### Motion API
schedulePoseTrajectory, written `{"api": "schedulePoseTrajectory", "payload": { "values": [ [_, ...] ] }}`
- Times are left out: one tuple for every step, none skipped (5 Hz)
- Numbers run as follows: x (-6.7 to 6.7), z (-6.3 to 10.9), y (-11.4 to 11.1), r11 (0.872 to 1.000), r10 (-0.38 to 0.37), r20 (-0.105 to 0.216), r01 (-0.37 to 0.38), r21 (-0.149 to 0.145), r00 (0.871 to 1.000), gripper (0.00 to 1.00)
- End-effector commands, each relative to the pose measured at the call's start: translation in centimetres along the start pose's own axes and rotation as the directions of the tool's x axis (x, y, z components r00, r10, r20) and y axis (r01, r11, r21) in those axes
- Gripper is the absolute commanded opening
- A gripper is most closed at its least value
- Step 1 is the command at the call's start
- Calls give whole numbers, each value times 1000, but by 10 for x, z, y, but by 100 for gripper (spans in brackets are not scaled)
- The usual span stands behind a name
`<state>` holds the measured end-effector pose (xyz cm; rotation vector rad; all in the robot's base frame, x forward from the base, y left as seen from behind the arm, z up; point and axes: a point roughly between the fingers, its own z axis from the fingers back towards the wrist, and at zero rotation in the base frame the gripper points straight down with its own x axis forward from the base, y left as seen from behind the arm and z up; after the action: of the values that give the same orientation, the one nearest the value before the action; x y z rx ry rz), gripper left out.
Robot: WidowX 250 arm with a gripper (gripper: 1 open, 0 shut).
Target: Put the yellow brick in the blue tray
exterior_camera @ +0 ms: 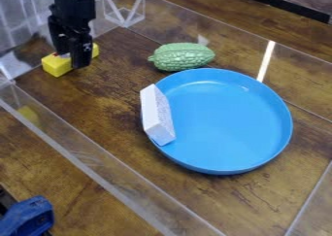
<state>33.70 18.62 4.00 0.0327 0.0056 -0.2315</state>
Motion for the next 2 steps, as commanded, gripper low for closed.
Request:
{"api": "schedulePoseTrajectory", "payload": {
  "values": [
    [-1, 4, 12, 1000, 7, 25, -8, 26, 1000, 100],
    [1, 4, 9, 1000, -1, 29, 0, 27, 1000, 100]
  ]
}}
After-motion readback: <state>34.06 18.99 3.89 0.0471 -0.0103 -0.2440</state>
